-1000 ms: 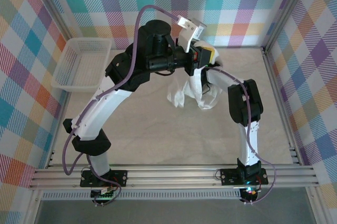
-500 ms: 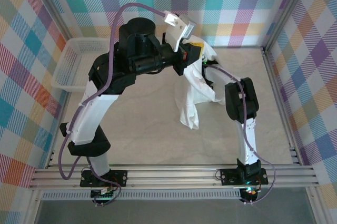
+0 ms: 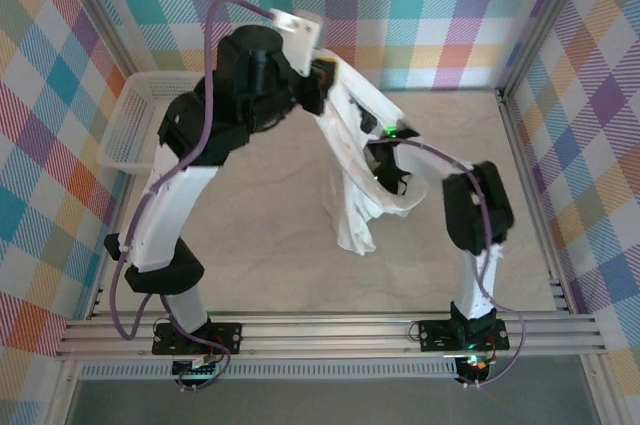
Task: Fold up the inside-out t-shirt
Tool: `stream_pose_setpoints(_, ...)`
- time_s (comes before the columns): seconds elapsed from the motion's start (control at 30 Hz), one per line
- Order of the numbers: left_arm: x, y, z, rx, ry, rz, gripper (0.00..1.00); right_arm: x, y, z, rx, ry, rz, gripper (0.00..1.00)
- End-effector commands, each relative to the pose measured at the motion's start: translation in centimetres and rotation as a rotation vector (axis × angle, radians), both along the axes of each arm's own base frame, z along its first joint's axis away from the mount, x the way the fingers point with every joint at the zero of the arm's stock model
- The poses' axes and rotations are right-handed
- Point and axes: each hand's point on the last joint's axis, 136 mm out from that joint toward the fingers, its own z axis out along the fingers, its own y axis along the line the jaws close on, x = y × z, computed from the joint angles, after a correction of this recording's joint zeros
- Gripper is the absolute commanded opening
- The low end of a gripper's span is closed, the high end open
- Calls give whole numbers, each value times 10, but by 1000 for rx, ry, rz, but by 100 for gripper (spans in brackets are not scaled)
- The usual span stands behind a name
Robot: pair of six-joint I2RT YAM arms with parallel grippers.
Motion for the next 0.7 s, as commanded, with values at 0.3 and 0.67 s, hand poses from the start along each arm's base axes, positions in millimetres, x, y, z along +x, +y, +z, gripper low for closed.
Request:
stream_pose_setpoints(0.3,72,93,-337,-7,795,354,0,-21,16,316,718,-817,-29,0)
stream_pose_setpoints(0.67,23,72,-266,-189,700,76,82,-9,7,324,729,-868,-102,0)
